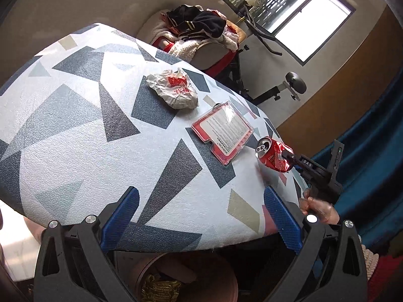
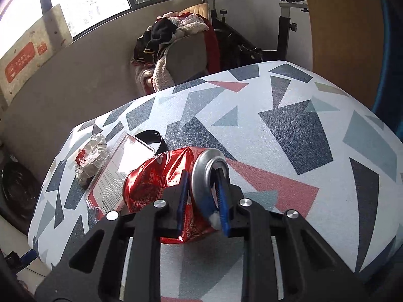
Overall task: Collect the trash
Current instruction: 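Lift the red can with the right gripper while the left grasps the white-red paper bag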
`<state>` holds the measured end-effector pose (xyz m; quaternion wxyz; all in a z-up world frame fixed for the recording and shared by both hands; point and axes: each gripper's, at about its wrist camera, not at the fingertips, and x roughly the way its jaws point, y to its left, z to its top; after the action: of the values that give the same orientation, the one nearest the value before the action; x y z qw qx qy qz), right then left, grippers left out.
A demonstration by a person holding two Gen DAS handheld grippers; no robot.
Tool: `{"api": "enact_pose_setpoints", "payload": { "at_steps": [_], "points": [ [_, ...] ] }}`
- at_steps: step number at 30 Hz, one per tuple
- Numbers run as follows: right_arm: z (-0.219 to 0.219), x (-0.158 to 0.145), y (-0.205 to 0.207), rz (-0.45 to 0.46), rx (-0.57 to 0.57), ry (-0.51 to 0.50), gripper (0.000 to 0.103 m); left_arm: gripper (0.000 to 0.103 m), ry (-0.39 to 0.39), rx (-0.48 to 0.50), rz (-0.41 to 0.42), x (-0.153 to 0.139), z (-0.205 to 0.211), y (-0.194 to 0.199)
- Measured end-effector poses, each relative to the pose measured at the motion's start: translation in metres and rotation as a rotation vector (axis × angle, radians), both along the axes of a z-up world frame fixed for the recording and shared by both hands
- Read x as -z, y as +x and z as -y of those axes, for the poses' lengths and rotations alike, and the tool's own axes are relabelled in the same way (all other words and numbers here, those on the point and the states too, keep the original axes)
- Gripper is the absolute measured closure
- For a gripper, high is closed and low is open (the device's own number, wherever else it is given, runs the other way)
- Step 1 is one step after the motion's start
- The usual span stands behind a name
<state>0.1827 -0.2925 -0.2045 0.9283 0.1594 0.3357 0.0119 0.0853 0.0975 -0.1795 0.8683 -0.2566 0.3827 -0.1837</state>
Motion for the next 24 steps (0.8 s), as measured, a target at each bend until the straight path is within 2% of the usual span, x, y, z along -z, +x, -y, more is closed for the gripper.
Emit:
{"api": "enact_pose_setpoints", "payload": {
  "at_steps": [3,8,10,13,15,17,20,22,23,24],
  "points": [
    [0.000,-0.006,-0.007,0.032,-0.020,-0.037,0.079,0.006,-0.058,-0.018,-0.003,-0.009,-0.003,0.048],
    [0.007,-0.010,-0.017,0.048,-0.016,-0.007,0.079,0.013,-0.014,-0.074,-0.044,-0.011,0.007,0.137],
    [0.011,-0.008,-0.020,0.046,-0.005,0.012,0.079,0.013,0.035,-0.080,-0.070,-0.007,0.017,0.172],
    [0.014,-0.006,-0.025,0.042,0.003,0.023,0.079,0.012,0.200,-0.078,-0.058,-0.004,0.041,0.210],
    [0.016,-0.004,-0.028,0.039,0.003,0.024,0.079,0.010,0.278,-0.097,-0.081,0.003,0.050,0.228],
    [0.018,-0.003,-0.032,0.039,0.004,0.026,0.079,0.010,0.281,-0.141,-0.110,0.013,0.050,0.240],
    [0.019,0.001,-0.039,0.038,0.003,0.032,0.079,0.011,0.286,-0.190,-0.197,0.030,0.046,0.253],
    [0.018,0.003,-0.043,0.036,-0.005,0.032,0.079,0.031,0.348,-0.203,-0.221,0.037,0.045,0.254],
    [0.018,0.004,-0.045,0.034,-0.012,0.028,0.079,0.037,0.355,-0.200,-0.201,0.037,0.043,0.253],
    [0.017,0.004,-0.046,0.035,-0.018,0.023,0.079,0.048,0.346,-0.191,-0.185,0.036,0.041,0.251]
  ]
}}
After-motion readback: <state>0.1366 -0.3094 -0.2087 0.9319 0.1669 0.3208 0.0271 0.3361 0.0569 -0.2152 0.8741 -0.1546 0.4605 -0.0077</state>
